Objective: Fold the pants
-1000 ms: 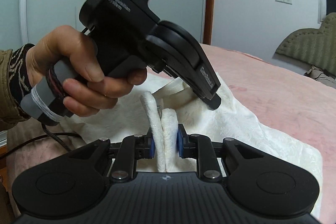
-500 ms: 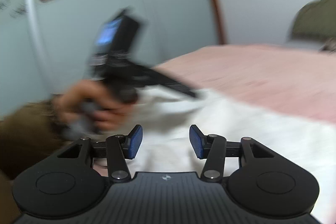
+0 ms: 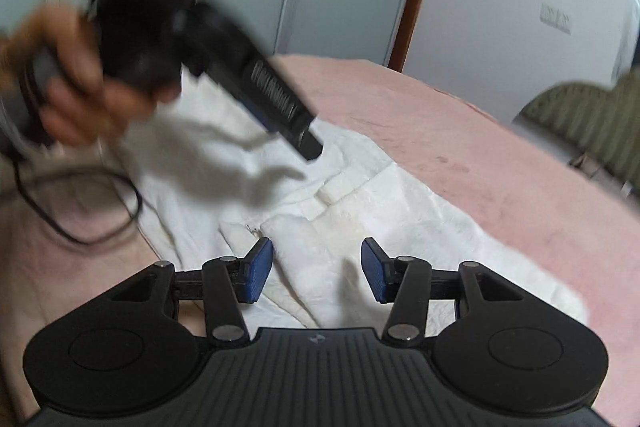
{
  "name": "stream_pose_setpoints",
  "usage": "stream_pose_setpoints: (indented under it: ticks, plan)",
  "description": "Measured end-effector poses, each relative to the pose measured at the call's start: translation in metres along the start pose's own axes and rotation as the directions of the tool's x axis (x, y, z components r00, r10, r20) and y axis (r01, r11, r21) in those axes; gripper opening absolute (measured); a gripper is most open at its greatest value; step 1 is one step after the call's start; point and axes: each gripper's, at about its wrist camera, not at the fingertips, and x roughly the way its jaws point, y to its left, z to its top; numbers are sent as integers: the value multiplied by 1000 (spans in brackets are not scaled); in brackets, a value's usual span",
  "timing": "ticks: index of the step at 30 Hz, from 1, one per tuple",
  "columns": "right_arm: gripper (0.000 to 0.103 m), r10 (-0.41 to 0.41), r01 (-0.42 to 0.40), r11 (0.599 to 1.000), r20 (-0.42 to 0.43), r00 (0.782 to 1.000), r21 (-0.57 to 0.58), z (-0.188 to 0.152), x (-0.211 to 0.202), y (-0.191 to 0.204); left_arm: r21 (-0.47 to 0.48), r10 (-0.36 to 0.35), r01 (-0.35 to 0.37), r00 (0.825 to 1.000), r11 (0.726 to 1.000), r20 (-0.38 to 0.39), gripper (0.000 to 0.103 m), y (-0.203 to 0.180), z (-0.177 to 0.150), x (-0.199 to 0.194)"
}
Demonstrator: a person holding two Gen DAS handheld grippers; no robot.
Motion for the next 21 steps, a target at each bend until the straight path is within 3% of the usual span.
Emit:
stream_pose_setpoints:
  ticks: [4, 5, 6, 7, 8, 11, 14, 16, 19, 21]
  plan:
    - [42, -22, 20, 998, -30, 999, -59, -3, -1, 11, -79, -81, 80, 997, 994, -2, 51, 3, 4, -12]
    - [36, -32, 30, 997, -34, 999, -65, -5, 1, 12, -106, -117, 115, 993, 988, -13, 50, 3, 5, -12]
    - [19, -40, 38, 997, -31, 999, -71, -7, 5, 13, -131, -157, 153, 987, 980, -24, 50, 2, 6, -12]
    - [11, -51, 49, 996, -25, 998, -71, -7, 10, 13, -149, -191, 185, 981, 971, -30, 50, 0, 5, -12]
    - [10, -62, 60, 996, -23, 998, -70, -8, 15, 12, -164, -221, 213, 975, 963, -37, 50, -2, 4, -12]
    - [9, 26, -28, 992, 18, 999, 122, -11, 10, -15, -207, -290, 271, 955, 940, -67, 50, -4, 0, -9]
    - [8, 130, -161, 920, 109, 986, 357, -19, 0, -52, -273, -335, 298, 937, 915, -100, 51, -3, -4, 1]
    - [8, 163, -212, 883, 149, 975, 420, -24, -4, -64, -350, -399, 342, 911, 872, -101, 52, 1, -5, 10]
    - [8, 180, -238, 871, 174, 968, 429, -25, -8, -65, -477, -492, 387, 863, 789, -115, 52, 6, -6, 29]
    - [8, 179, -243, 880, 190, 965, 409, -23, -10, -61, -528, -510, 380, 852, 759, -121, 51, 7, -9, 40]
